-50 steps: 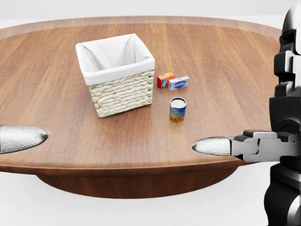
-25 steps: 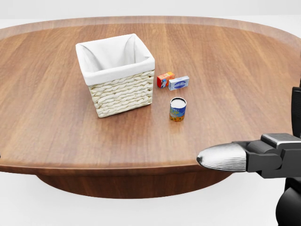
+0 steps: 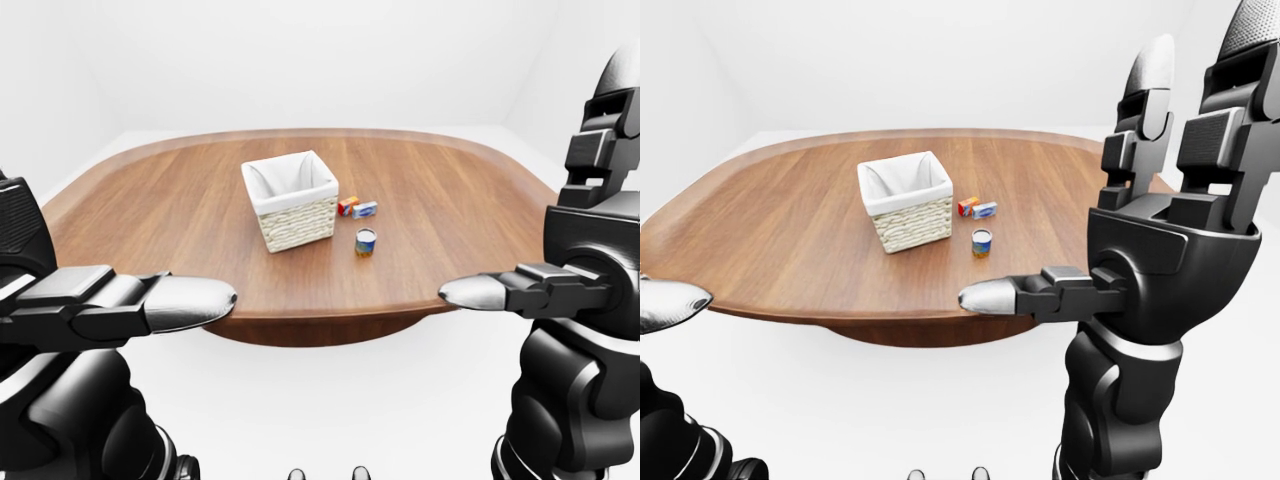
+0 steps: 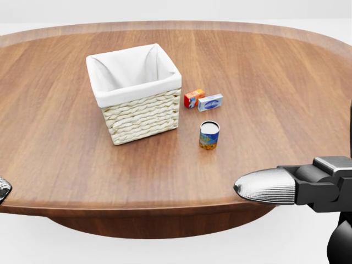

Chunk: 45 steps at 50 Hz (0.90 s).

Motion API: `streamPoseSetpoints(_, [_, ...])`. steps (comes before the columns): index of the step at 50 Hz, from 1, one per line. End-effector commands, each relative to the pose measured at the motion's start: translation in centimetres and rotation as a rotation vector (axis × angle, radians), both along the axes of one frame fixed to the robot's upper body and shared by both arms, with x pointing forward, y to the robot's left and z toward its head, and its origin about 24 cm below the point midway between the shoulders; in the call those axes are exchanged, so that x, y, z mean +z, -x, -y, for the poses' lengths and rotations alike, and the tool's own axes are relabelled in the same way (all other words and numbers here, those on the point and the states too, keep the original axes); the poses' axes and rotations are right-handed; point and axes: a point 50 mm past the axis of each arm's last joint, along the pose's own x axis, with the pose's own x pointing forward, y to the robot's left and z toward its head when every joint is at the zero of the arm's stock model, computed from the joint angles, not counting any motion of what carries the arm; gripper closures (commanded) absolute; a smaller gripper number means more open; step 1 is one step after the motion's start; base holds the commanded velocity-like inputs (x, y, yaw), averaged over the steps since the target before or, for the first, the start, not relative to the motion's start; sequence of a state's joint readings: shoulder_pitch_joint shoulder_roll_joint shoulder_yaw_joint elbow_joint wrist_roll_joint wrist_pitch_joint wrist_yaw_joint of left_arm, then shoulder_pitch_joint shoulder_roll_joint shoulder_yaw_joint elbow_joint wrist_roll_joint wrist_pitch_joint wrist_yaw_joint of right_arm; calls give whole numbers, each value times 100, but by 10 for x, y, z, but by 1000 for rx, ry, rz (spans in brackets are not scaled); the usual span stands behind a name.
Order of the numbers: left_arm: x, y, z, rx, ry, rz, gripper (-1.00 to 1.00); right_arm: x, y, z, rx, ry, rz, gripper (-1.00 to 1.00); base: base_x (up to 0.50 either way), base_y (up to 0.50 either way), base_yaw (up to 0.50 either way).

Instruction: Pick up the alphabet soup and put it in the basket.

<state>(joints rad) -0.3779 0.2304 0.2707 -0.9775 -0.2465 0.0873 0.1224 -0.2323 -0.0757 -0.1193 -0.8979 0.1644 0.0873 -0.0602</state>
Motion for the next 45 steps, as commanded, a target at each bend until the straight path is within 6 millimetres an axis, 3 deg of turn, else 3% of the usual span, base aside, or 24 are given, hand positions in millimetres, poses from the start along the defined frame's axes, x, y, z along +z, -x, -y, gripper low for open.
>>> streamPoseSetpoints(1, [-1, -2, 2, 15, -31, -10, -100, 5, 4, 2, 3, -23, 35, -100, 50, 0, 0])
streamPoseSetpoints(45, [-3, 2, 9, -14, -57, 1, -100, 5, 3, 9, 49, -142, 22, -100, 50, 9, 0])
